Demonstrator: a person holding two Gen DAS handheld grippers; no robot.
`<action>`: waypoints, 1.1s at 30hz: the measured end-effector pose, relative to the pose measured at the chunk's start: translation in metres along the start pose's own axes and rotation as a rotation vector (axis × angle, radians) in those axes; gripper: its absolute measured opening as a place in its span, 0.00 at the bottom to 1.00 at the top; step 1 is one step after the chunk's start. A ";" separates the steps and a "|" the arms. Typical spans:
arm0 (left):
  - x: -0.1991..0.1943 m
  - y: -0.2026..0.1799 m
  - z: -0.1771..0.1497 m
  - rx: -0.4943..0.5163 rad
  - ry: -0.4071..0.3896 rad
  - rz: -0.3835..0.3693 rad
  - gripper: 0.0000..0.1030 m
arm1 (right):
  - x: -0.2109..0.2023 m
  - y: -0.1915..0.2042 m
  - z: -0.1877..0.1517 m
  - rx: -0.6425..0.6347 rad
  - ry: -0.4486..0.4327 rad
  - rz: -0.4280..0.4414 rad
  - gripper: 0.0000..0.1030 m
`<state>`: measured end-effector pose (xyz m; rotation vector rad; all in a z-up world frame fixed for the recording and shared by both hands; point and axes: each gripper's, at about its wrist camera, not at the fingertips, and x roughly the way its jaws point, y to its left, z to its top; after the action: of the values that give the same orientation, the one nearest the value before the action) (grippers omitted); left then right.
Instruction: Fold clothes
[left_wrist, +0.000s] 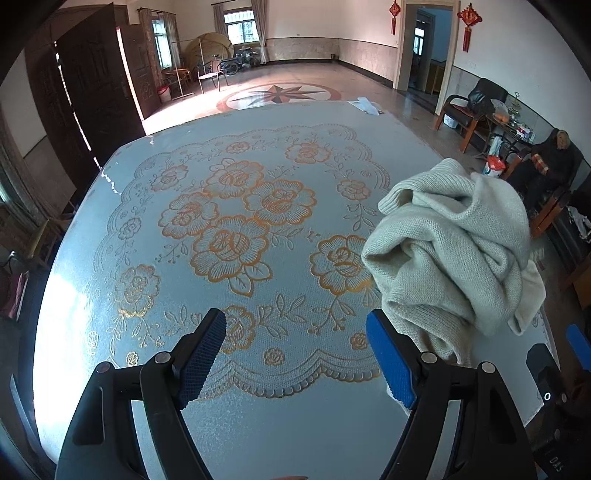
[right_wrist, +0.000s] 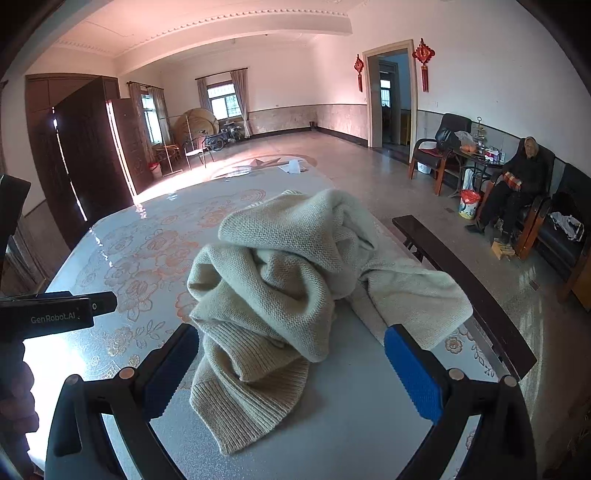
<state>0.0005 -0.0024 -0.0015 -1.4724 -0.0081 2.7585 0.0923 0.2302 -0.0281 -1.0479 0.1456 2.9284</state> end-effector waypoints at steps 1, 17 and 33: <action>0.001 0.002 -0.001 0.001 0.007 -0.007 0.77 | 0.000 0.000 0.000 0.005 0.002 0.001 1.00; 0.011 -0.006 -0.013 0.030 0.049 0.011 0.77 | -0.002 -0.007 -0.003 0.042 0.014 0.021 1.00; 0.024 -0.026 -0.016 0.091 0.073 0.020 0.77 | 0.006 -0.035 0.001 0.084 0.039 0.021 1.00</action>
<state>0.0009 0.0244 -0.0302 -1.5574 0.1319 2.6788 0.0888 0.2651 -0.0335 -1.0984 0.2797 2.8928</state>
